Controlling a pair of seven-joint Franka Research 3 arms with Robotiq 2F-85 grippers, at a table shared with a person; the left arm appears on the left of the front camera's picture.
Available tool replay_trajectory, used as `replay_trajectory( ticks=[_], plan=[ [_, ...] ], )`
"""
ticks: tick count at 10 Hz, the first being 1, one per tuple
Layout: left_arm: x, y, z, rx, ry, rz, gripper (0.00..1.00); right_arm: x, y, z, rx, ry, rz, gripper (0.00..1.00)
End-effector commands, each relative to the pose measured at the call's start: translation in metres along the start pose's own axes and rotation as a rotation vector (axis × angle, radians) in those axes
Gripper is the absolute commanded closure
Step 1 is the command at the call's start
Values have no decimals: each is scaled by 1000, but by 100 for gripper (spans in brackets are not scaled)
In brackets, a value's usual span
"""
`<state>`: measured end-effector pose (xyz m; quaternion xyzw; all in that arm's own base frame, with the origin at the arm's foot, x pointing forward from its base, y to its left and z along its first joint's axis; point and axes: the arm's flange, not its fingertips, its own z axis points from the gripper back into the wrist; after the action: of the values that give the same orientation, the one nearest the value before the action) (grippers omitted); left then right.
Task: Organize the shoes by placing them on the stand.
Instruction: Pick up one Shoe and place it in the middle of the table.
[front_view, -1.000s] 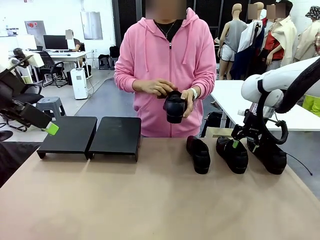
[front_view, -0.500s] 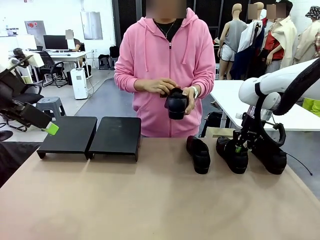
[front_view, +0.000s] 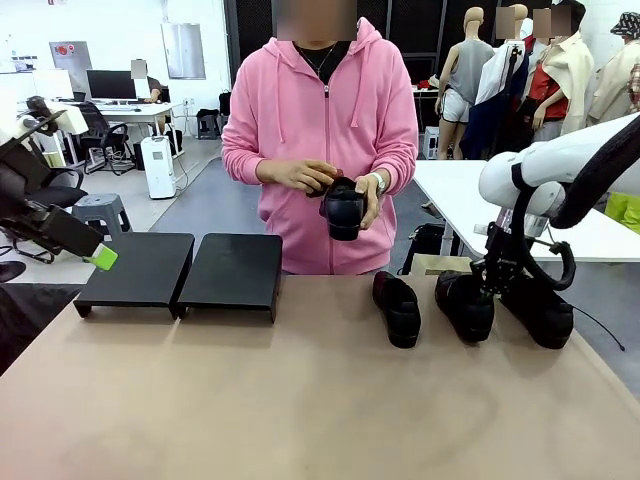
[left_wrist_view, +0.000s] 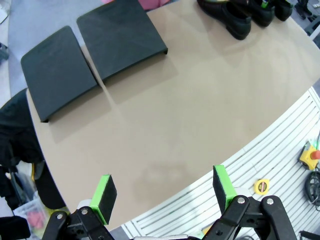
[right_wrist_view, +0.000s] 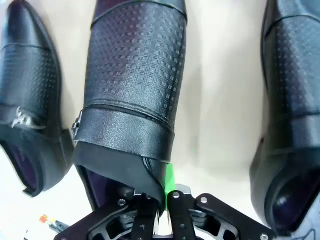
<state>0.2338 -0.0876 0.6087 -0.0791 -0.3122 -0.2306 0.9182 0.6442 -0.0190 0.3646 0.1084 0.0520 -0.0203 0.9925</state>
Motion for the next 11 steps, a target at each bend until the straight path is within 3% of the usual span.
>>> replay_trajectory(
  ticks=[1, 3, 5, 7, 8, 9, 10, 11],
  plan=[
    [-1, 1, 0, -11, -5, -8, 0, -63, 15, 66, -40, -63, -26, 100],
    [-1, 1, 0, -11, -5, -8, 0, -189, 30, 142, -101, -99, -55, 100],
    [-1, 1, 0, -11, -5, -8, 0, -290, 30, 178, -187, -134, -17, 100],
    [-1, 1, 0, -11, -5, -8, 0, -330, 17, 194, -135, -141, 28, 100],
    [-1, 1, 0, -11, -5, -8, 0, -336, 12, 195, -103, -170, 55, 100],
    [-1, 1, 0, -11, -5, -8, 0, -319, 4, 198, -105, -248, 14, 100],
    [-1, 1, 0, -11, -5, -8, 0, -350, 22, 199, -140, -139, 13, 100],
    [-1, 1, 0, -11, -5, -8, 0, -350, 22, 199, -140, -139, 13, 100]
  ],
)
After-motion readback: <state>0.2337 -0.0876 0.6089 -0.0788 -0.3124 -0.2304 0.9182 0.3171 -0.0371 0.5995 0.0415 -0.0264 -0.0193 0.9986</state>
